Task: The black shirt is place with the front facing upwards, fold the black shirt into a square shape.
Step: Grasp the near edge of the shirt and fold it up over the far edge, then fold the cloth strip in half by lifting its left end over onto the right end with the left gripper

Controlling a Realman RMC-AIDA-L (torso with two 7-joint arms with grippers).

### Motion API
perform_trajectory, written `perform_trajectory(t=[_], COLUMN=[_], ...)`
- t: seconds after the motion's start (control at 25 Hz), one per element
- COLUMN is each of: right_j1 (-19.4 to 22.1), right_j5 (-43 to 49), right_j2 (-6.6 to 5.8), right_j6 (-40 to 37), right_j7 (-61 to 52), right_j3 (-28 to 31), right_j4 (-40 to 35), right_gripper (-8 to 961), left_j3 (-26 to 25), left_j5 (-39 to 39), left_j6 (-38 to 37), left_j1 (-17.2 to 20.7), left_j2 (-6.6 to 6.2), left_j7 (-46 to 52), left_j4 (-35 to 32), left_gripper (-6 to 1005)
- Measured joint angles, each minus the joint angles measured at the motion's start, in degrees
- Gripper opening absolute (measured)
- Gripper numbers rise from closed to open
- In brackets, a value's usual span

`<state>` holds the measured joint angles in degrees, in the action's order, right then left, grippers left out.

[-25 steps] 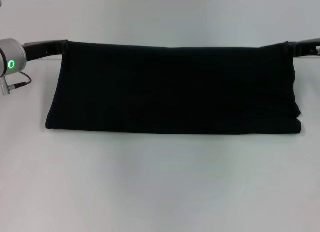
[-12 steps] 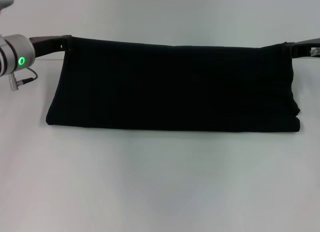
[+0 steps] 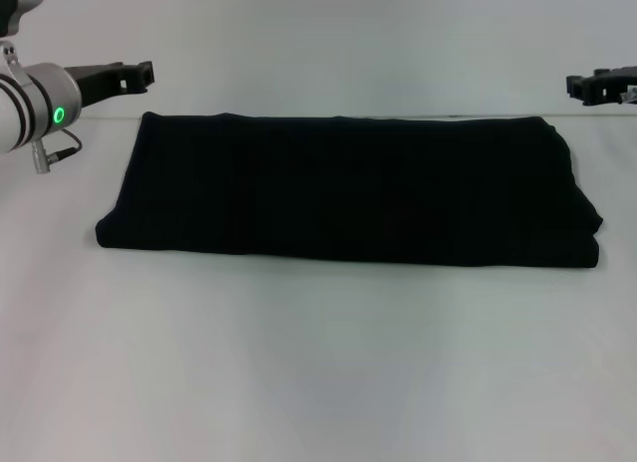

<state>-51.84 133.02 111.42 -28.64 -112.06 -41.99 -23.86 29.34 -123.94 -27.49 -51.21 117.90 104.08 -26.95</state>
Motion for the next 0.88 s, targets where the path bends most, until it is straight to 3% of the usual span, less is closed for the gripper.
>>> perform_trajectory(t=[0.24,0.44,0.6,0.72,0.88], right_j1=[0.4,3.8,8.0,11.1,15.0], right_j5=[-0.3,-0.3,-3.3,-9.1,-16.6], right_j2=[-0.74,-1.47,-1.32,-1.05,-0.76], right_j6=[-3.5,-18.0,-33.1,-42.9,-50.0], right_j7=[-2.0,-8.7,-11.1,-10.1,-7.1], right_j3=[0.6,1.0,3.4,5.0,5.6], right_j4=[-1.9,-9.0,-16.5,-18.7,-18.0], right_gripper=[451,665,735,788,806], left_j3=[0.0,-0.1,-0.1,-0.3,-0.5], left_j5=[2.9,3.7,3.5,3.7,4.1], left_j6=[-1.2,-22.5,-37.7,-47.0,-52.3], left_j1=[0.4,4.3,8.2,11.1,14.0], left_j2=[-0.34,-1.61,-2.16,-3.14,-4.27], left_j7=[0.5,3.9,7.9,9.8,11.9], left_j4=[-0.7,-5.6,-9.8,-11.2,-10.8], left_gripper=[430,663,802,804,806])
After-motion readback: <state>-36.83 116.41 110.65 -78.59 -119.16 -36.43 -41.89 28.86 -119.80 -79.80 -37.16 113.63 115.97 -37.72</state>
